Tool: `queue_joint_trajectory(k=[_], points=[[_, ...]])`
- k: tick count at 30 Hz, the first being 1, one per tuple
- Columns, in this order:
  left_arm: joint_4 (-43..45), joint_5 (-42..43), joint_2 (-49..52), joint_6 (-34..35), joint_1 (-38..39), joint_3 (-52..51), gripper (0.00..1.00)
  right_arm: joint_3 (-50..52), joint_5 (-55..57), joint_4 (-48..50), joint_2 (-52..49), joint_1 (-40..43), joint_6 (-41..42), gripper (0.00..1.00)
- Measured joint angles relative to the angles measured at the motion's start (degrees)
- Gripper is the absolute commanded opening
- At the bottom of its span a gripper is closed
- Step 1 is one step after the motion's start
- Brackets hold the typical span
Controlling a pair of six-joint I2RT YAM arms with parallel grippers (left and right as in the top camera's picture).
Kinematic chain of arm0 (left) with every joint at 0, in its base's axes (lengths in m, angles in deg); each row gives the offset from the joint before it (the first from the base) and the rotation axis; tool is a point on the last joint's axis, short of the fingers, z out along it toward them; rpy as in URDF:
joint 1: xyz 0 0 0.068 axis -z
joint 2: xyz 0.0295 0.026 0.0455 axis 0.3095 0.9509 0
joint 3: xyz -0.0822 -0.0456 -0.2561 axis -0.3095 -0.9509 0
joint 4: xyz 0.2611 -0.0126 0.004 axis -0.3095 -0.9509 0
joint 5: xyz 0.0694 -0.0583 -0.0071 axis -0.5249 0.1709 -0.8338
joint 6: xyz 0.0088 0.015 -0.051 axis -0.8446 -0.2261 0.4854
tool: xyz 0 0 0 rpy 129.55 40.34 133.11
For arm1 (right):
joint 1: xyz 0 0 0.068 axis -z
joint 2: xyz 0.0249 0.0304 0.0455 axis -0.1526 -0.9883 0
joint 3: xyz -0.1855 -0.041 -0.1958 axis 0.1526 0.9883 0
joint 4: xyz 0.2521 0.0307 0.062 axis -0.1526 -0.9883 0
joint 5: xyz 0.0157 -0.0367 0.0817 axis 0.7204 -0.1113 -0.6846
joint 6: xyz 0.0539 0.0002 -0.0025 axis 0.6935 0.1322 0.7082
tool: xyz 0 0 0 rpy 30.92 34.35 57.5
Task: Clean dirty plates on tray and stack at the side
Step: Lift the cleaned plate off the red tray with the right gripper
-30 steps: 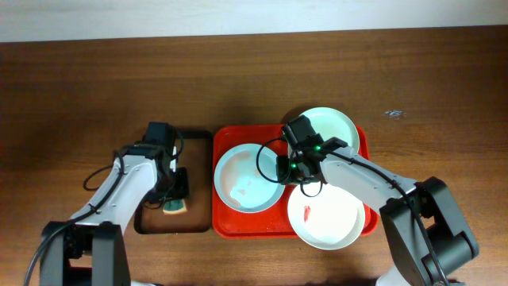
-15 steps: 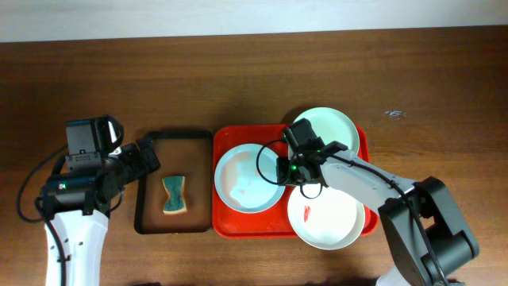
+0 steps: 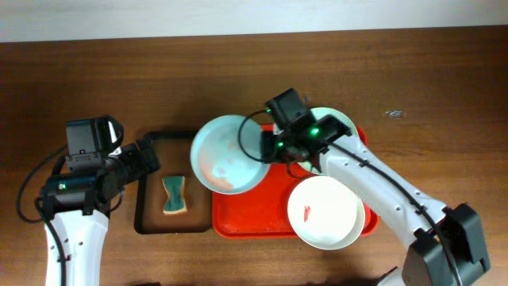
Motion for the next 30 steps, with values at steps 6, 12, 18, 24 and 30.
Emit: queue_joint_trajectory(k=[6, 12, 18, 24, 30], points=[[0.0, 0.0, 0.0, 0.0, 0.0, 0.0, 0.99, -0.2, 15.1, 12.7, -2.8, -11.8, 1.0, 0.04], [0.0, 0.0, 0.0, 0.0, 0.0, 0.0, 0.99, -0.2, 32.9, 22.3, -2.9, -18.7, -5.7, 0.04], [0.0, 0.0, 0.0, 0.0, 0.0, 0.0, 0.99, -0.4, 44.1, 37.3, -3.1, -21.4, -29.2, 0.04], [0.0, 0.0, 0.0, 0.0, 0.0, 0.0, 0.99, -0.4, 52.0, 56.9, -3.3, -26.4, -59.8, 0.04], [0.0, 0.0, 0.0, 0.0, 0.0, 0.0, 0.99, -0.4, 53.6, 68.8, -3.4, -29.7, -81.8, 0.04]])
